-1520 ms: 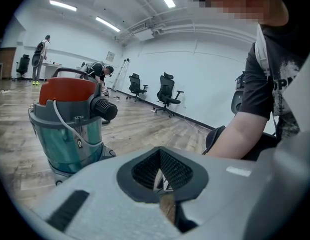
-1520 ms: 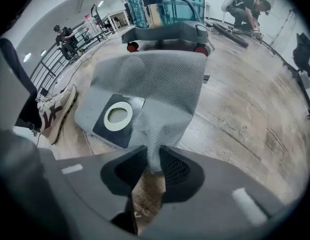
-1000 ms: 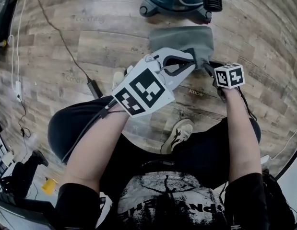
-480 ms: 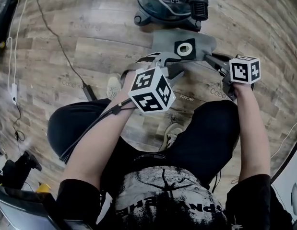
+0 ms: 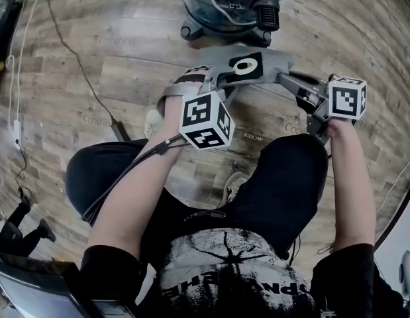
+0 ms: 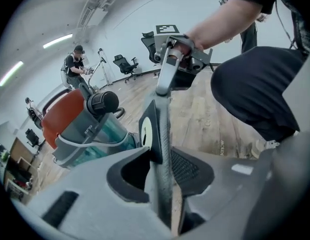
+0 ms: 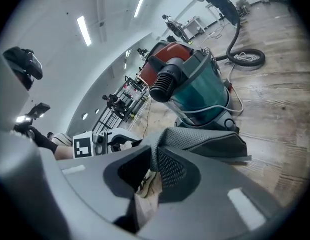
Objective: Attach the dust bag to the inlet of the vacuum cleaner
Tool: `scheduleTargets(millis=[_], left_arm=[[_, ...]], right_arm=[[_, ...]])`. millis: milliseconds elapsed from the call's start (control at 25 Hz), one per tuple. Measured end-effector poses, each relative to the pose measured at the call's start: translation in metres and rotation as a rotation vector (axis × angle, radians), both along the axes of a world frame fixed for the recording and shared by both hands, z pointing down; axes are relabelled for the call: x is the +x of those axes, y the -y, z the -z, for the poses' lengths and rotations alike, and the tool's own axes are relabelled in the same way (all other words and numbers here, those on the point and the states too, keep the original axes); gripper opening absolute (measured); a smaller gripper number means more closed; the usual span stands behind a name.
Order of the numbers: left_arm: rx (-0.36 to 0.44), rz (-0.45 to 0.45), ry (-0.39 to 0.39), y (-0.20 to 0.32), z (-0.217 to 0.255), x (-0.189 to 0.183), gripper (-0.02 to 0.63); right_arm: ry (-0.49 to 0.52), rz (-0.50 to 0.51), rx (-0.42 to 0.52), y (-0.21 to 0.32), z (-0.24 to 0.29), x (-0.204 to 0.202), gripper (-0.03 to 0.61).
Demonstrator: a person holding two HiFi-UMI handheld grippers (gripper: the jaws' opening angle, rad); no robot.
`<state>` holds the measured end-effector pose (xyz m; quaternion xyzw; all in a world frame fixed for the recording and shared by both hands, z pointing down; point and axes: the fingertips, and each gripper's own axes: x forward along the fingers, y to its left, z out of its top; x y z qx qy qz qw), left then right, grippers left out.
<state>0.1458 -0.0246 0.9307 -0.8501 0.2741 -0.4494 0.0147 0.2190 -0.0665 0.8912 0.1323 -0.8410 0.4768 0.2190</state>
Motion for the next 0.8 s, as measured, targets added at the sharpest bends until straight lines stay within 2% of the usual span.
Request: scheduleTargets(millis=[160, 280, 480, 640, 800], left_arm=[[0.032, 0.008, 0.017, 0.004, 0.003, -0.007, 0.087], [0.038, 0.011, 0.018, 0.004, 0.004, -0.009, 0.084], [0.057, 0.016, 0.010, 0.008, 0.015, -0.011, 0.032], [0.034, 0.024, -0.008, 0.012, 0.025, -0.014, 0.028], [0.003, 0.037, -0.011, 0.015, 0.027, -0.018, 0.028]], right_arm=[[0.037, -0.031, -0.043, -0.003, 0.006, -0.003, 0.048], [0.038, -0.031, -0.037, -0.002, 0.003, 0.001, 0.048], [0.096, -0.073, -0.088, -0.004, 0.012, -0.006, 0.055], [0.018, -0.034, 0.010, 0.001, 0.010, 0.001, 0.099], [-0.031, 0.015, 0.121, 0.002, 0.022, 0.006, 0.226]])
